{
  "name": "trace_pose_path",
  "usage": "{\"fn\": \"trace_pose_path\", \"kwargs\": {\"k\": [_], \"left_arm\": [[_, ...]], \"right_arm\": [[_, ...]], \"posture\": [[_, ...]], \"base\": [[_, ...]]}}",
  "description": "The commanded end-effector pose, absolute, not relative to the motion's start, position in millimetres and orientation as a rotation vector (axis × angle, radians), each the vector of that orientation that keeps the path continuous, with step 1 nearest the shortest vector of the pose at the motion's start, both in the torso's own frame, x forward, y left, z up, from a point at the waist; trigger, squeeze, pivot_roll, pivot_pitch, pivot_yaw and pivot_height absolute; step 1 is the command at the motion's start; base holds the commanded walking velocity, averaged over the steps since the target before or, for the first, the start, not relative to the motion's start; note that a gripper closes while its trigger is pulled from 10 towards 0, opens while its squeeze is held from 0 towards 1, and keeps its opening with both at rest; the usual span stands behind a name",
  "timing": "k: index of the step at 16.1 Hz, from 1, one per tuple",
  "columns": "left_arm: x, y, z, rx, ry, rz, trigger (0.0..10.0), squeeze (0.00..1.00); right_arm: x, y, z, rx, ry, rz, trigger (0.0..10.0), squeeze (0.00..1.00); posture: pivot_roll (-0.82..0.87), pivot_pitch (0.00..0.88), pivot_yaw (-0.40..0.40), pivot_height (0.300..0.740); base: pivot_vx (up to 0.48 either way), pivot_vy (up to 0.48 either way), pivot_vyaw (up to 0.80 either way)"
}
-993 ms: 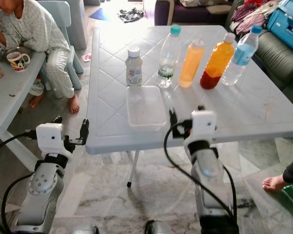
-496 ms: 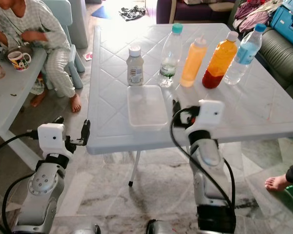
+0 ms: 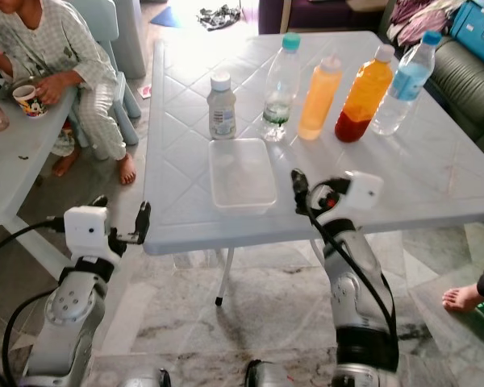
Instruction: Restocking fridge
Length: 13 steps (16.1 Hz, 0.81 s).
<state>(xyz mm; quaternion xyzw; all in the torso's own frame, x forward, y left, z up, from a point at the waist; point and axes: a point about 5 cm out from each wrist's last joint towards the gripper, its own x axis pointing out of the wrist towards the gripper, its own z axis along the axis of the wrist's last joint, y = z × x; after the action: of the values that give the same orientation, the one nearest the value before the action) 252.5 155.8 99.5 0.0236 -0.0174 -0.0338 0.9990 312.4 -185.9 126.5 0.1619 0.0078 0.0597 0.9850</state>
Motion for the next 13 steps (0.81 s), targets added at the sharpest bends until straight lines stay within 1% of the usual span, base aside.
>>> {"fn": "trace_pose_path", "kwargs": {"k": [1, 3, 5, 7, 13], "left_arm": [[250.8, 157.4, 103.7, 0.059, -0.044, -0.068, 10.0, 0.0], [248.7, 158.0, 103.9, 0.061, -0.043, -0.066, 10.0, 0.0], [246.1, 161.1, 102.3, 0.07, -0.035, -0.059, 10.0, 0.0], [246.7, 161.4, 103.8, 0.072, -0.036, -0.059, 10.0, 0.0], [245.0, 158.9, 102.2, 0.072, -0.026, -0.066, 10.0, 0.0]], "right_arm": [[317.1, -181.9, 130.4, 0.375, 0.011, 0.173, 10.0, 0.0], [322.5, -178.1, 137.1, 0.387, -0.017, 0.226, 10.0, 0.0], [324.5, -163.3, 135.6, 0.507, 0.02, 0.313, 10.0, 0.0], [323.4, -161.0, 134.8, 0.46, 0.017, 0.355, 10.0, 0.0], [317.8, -161.1, 128.6, 0.579, 0.071, 0.444, 10.0, 0.0]], "posture": [[0.15, 0.127, -0.01, 0.74], [0.16, 0.13, -0.011, 0.74], [0.17, 0.13, -0.012, 0.74], [0.17, 0.133, -0.014, 0.74], [0.16, 0.14, -0.009, 0.74]], "base": [[0.0, 0.0, 0.0], [0.0, 0.0, 0.0], [0.0, 0.0, 0.0], [0.0, 0.0, 0.0], [0.0, 0.0, 0.0]]}}
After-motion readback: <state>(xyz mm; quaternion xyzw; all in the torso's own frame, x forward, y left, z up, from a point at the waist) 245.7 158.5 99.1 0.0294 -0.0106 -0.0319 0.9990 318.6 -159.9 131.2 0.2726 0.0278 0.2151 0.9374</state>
